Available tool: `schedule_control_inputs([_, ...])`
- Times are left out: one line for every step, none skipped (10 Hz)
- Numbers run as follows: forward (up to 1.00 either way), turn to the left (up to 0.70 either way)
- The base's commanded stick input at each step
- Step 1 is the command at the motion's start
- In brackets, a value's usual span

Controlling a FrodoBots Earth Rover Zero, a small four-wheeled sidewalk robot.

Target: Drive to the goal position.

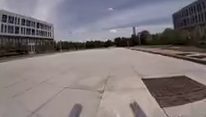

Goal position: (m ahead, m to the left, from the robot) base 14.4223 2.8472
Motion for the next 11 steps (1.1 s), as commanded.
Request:
schedule_control_inputs([0.50,0.00])
schedule_control_inputs([0.50,0.00])
schedule_control_inputs([0.50,0.00])
schedule_control_inputs([0.50,0.00])
schedule_control_inputs([0.50,0.00])
schedule_control_inputs([0.50,0.00])
schedule_control_inputs([0.50,0.00])
schedule_control_inputs([0.50,0.00])
schedule_control_inputs([0.50,0.00])
schedule_control_inputs([0.50,0.00])
schedule_control_inputs([0.50,0.00])
